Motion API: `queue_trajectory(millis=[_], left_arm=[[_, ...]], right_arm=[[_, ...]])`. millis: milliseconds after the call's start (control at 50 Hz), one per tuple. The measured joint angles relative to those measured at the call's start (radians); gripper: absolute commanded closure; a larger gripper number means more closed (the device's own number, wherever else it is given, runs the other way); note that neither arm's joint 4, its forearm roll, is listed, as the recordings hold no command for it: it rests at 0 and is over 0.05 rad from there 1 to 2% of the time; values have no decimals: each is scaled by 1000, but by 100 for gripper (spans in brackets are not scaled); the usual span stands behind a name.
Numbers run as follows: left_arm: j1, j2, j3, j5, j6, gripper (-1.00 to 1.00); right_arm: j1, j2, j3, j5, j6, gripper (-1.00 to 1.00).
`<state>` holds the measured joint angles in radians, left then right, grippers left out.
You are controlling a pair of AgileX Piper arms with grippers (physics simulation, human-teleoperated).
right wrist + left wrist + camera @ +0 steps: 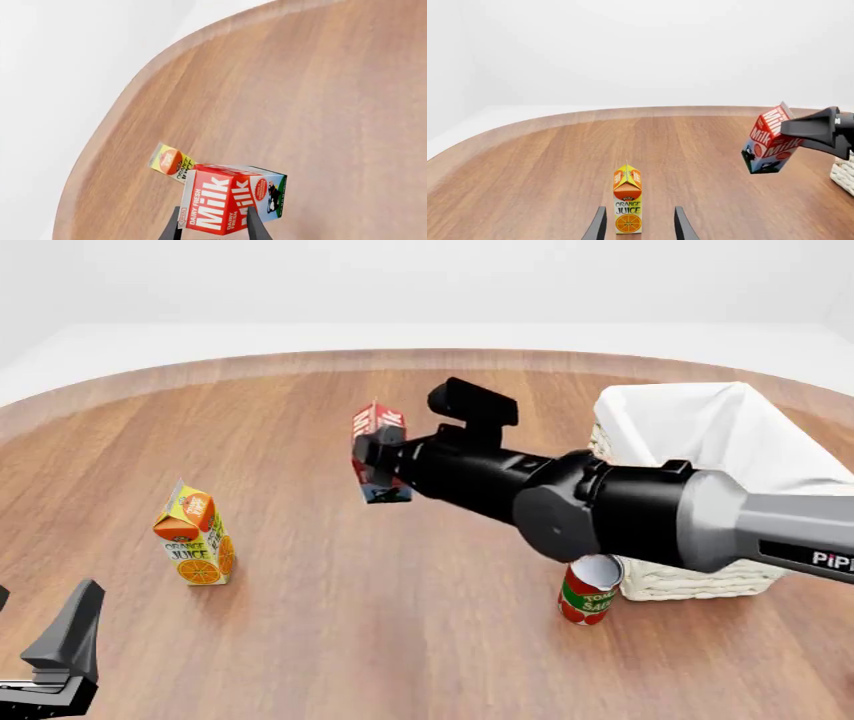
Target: Pick the milk and place it in the basket.
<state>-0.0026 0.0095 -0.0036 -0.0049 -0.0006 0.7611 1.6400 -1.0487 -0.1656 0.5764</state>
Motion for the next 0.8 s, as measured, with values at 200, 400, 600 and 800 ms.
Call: queue_trajectory(millis=[200, 400, 600, 800], left_arm=[[0, -1, 0, 0, 0, -100], [0, -1, 0, 1, 0, -100], [0, -1, 0, 1, 0, -100], [0, -2, 0, 2, 0, -100]], right_arm=[[-27, -115, 82, -9, -25, 100], [-52, -242, 160, -6, -47, 100], [-96, -375, 227, 15, -69, 100], [-152, -506, 278, 57, -91, 100]])
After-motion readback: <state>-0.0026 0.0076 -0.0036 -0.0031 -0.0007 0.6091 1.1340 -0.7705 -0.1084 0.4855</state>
